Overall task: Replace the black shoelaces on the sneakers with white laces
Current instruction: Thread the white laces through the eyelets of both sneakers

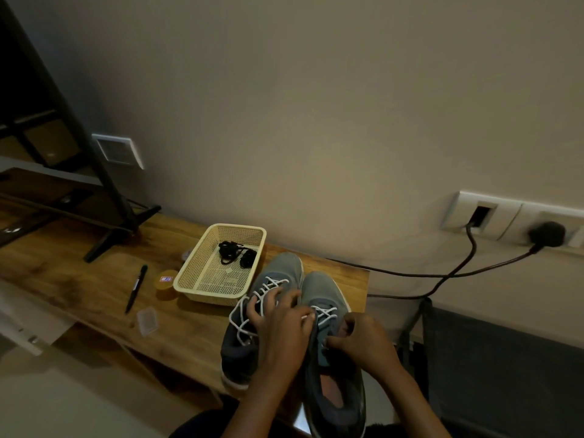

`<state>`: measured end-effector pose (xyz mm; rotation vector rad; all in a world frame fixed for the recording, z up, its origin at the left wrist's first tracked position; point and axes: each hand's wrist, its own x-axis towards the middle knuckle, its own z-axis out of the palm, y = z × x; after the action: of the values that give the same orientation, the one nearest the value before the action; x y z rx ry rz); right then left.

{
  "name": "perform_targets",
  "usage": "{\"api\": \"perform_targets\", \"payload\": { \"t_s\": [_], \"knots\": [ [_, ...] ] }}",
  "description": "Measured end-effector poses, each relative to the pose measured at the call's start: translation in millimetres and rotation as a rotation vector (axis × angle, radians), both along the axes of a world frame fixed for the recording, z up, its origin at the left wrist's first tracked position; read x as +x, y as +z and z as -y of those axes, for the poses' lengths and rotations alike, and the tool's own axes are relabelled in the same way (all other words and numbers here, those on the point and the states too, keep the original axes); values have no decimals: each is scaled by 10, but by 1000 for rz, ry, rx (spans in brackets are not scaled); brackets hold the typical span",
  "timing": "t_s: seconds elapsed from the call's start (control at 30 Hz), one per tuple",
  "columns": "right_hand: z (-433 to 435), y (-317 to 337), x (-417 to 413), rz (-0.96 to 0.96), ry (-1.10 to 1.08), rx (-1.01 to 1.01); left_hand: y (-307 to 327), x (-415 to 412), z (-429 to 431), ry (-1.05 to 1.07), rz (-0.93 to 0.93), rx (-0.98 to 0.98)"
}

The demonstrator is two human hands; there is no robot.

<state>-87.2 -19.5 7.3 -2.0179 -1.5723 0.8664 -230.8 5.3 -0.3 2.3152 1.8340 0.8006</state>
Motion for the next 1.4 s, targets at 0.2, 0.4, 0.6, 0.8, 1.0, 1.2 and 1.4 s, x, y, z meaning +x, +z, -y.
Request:
{"api": "perform_targets", "payload": {
  "t_s": [0.2, 0.4, 0.6, 0.8, 1.0, 1.2, 1.4],
  "knots": [
    [-7, -2, -1, -13, 5, -11, 6, 1, 34, 96, -106, -118],
    [-20, -28, -3, -33, -33, -27, 97, 5, 51, 209, -76, -48],
    [-27, -23, 4, -43, -16, -23, 99, 50, 76, 35, -92, 49],
    [-35, -39, 13, -73, -2, -10, 141, 48, 127, -16, -150, -127],
    [-38, -51, 28, -65, -7, 1, 161, 45, 147, -19, -96, -217],
    [-66, -101, 47, -79, -13, -5, 212, 48, 125, -19, -132, -342],
    [-83, -93, 60, -77, 25, -29, 259, 50, 177, 19, -153, -256]
  ]
}}
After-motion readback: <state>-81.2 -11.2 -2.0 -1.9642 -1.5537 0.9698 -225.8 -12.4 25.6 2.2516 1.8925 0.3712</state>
